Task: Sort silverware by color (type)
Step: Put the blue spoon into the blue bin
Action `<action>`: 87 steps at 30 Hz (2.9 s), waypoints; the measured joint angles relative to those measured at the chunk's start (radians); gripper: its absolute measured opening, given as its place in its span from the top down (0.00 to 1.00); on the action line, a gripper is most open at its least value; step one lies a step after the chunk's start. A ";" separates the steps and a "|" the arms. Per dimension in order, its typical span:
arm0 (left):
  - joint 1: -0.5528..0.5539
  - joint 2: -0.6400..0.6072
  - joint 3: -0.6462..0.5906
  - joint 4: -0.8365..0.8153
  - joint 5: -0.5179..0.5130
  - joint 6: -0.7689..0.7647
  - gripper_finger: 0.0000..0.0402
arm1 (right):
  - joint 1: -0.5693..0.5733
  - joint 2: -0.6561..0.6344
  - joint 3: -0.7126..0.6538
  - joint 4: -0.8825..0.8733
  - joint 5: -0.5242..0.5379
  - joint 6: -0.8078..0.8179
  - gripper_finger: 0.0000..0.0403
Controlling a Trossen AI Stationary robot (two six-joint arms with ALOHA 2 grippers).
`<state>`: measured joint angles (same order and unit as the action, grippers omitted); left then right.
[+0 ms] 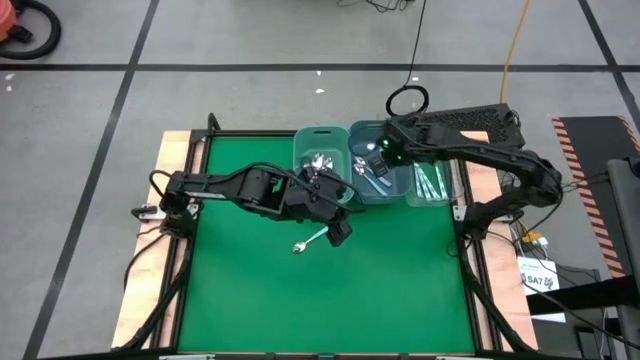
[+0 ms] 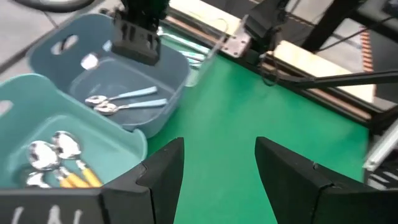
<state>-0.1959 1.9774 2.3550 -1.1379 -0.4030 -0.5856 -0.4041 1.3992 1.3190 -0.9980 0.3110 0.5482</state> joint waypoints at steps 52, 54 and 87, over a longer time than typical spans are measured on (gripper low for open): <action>-0.043 -0.056 -0.749 0.094 0.289 -0.174 0.62 | 0.322 -0.371 -0.001 -0.015 -0.178 0.187 0.47; -0.022 -0.055 -0.784 0.119 0.312 -0.154 0.55 | 0.383 -0.370 -0.001 -0.018 -0.140 0.201 0.47; 0.051 0.096 -0.856 0.324 0.253 -0.162 0.44 | 0.577 -0.287 -0.001 -0.054 -0.001 0.196 0.47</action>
<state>-0.1444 2.0732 1.4986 -0.8139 -0.1501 -0.7477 0.1726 1.1118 1.3182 -1.0517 0.3099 0.7441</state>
